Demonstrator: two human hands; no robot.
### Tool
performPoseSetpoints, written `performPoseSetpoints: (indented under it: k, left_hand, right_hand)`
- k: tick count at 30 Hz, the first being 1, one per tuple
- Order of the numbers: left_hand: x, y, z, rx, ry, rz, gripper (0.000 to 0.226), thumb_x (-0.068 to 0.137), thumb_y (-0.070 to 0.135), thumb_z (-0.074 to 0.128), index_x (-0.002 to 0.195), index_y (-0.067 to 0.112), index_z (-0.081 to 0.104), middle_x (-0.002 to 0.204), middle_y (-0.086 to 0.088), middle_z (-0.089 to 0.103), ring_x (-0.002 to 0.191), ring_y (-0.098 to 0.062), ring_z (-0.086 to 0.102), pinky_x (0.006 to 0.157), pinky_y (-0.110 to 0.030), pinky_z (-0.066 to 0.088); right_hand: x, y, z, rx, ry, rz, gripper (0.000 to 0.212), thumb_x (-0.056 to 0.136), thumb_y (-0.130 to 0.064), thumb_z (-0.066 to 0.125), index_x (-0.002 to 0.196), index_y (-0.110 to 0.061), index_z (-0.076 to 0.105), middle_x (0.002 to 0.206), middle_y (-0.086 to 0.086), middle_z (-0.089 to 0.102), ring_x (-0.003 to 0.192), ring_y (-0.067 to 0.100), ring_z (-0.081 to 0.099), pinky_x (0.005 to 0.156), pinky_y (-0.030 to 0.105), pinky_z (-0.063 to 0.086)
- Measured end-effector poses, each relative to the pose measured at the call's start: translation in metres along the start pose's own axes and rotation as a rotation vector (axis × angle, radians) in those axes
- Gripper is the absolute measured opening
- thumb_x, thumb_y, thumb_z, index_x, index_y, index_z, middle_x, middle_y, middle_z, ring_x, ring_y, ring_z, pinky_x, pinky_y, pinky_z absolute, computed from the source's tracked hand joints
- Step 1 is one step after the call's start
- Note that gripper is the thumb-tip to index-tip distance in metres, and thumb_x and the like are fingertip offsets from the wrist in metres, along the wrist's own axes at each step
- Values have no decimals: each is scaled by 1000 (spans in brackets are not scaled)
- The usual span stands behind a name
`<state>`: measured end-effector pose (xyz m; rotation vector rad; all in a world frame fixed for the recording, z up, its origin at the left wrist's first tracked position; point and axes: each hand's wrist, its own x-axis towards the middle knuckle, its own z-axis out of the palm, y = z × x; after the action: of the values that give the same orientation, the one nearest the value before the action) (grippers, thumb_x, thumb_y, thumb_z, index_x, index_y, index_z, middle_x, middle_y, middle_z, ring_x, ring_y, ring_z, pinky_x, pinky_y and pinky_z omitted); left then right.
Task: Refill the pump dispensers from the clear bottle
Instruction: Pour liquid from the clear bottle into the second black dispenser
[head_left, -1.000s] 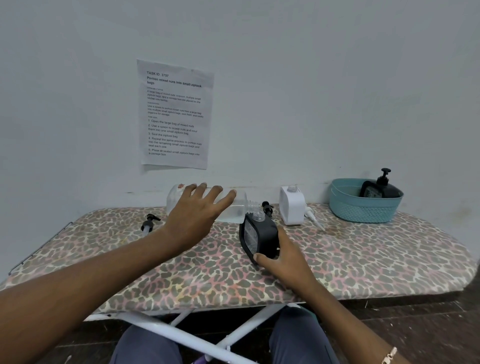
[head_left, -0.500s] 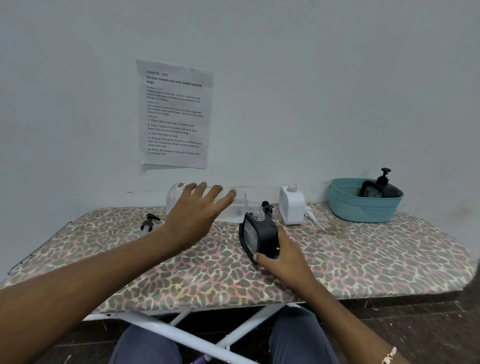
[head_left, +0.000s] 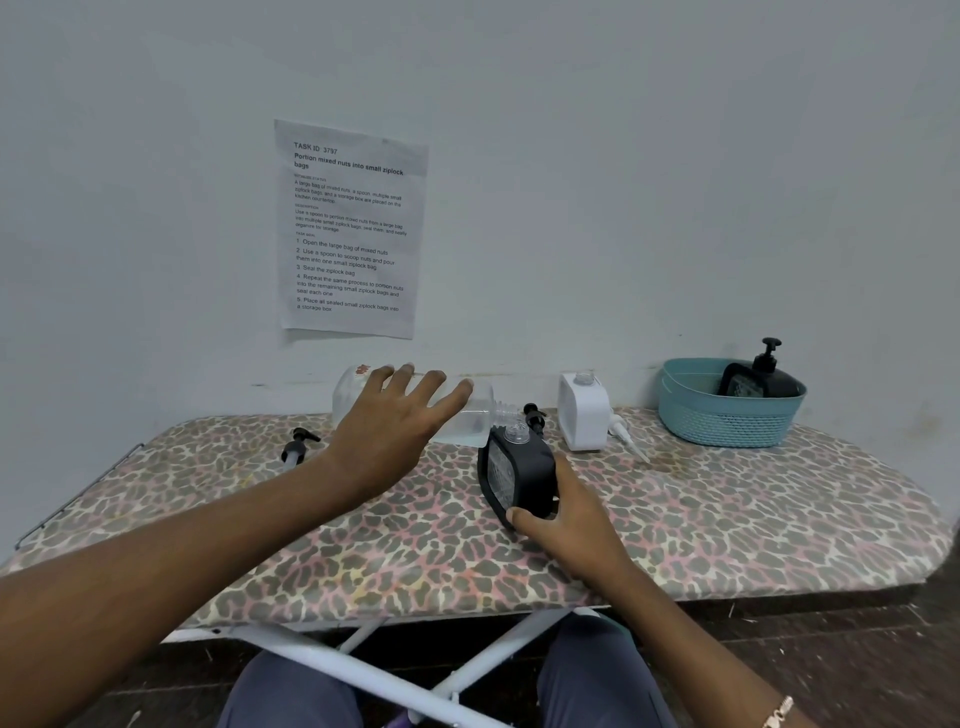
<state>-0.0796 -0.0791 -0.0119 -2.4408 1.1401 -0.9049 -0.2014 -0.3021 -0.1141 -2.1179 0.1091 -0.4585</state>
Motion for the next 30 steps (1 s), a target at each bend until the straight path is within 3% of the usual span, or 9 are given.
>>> performPoseSetpoints:
  k: [9,14,17,30]
  left_hand:
    - [0,0,-1,-4,0,2,93,68,1,88,149,19,47,137,-17,63,117,-46,64,98,-59,49]
    - [0,0,-2,-1,6,5,92,70,0,87,150,18,46,137,-17,62,117,-46,63,98,-59,49]
    - [1,-1,-3,5,11,12,91,69,0,87,149,17,48,136,-17,62,116,-47,64,97,-59,50]
    - [2,-1,-3,4,22,27,92,68,-2,87,148,17,46,134,-18,63,115,-47,64,97,-59,50]
  right_hand:
    - [0,0,0,-1,0,-1,67,84,-32,79,139,-44,43,116,-25,64,98,-18,59,70,3,46]
    - [0,-1,0,2,0,0,67,85,-30,79,138,-45,42,115,-25,63,98,-10,62,68,3,46]
    - [0,-1,0,9,-8,3,68,86,-29,79,142,-41,42,117,-20,63,95,-15,60,66,4,48]
    - [0,0,1,14,0,5,71,85,-33,79,144,-43,42,124,-22,63,107,-16,56,78,6,44]
